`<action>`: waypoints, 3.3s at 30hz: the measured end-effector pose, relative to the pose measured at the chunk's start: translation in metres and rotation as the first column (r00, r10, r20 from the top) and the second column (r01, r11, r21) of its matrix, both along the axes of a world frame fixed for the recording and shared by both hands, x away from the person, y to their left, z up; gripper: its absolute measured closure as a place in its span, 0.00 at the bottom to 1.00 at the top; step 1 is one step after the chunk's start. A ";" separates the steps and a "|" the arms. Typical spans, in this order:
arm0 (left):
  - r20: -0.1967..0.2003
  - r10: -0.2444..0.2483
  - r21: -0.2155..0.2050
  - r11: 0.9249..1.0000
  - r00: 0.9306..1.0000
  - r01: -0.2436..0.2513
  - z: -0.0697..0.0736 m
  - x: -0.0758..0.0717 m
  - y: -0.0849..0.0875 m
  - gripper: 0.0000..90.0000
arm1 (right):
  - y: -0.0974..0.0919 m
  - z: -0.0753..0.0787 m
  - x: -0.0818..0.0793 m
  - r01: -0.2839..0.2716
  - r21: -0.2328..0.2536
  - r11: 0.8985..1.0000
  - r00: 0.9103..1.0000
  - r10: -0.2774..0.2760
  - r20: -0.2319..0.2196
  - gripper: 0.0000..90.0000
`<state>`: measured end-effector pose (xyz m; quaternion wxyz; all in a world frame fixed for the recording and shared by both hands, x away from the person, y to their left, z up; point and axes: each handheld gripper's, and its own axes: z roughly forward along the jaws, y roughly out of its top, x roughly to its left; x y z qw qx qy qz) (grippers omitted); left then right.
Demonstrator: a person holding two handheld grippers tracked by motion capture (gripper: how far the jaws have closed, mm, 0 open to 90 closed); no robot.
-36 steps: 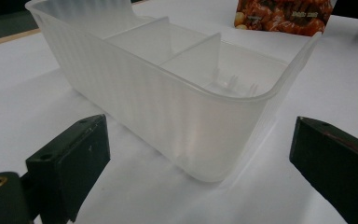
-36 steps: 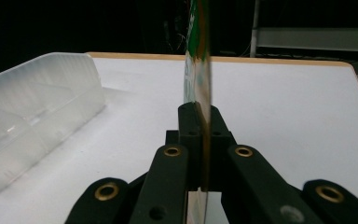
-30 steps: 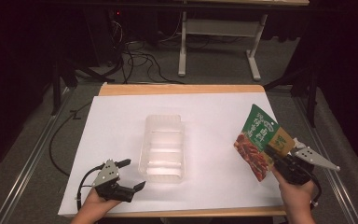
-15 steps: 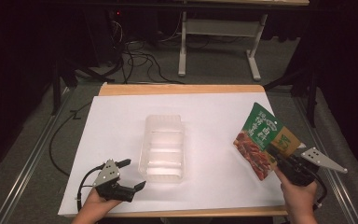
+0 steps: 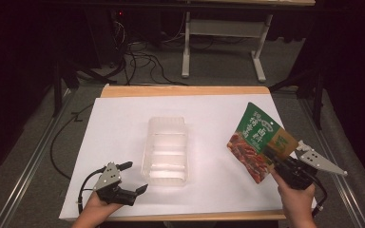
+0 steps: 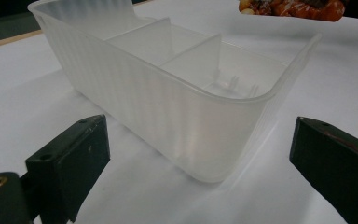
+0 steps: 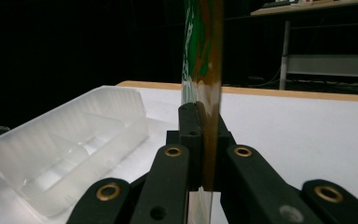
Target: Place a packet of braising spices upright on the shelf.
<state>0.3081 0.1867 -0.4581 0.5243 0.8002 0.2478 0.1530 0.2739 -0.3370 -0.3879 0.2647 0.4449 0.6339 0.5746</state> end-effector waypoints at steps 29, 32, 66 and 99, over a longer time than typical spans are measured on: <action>0.004 0.000 -0.020 1.000 1.000 0.000 0.002 -0.001 0.003 0.06 | 0.088 0.027 0.027 -0.193 0.023 0.981 0.981 0.192 0.032 1.00; 0.003 0.000 -0.024 1.000 1.000 0.000 0.001 -0.001 0.003 0.06 | 0.096 0.029 0.030 -0.209 0.027 0.978 0.977 0.208 0.037 1.00; 0.012 0.010 -0.054 0.999 1.000 -0.009 0.004 -0.003 0.008 0.06 | 0.184 0.026 0.046 -0.378 0.055 0.924 0.926 0.376 0.042 1.00; 0.012 0.010 -0.057 0.998 1.000 -0.010 0.004 -0.002 0.009 0.06 | 0.202 0.002 0.054 -0.386 0.028 0.922 0.923 0.385 0.026 1.00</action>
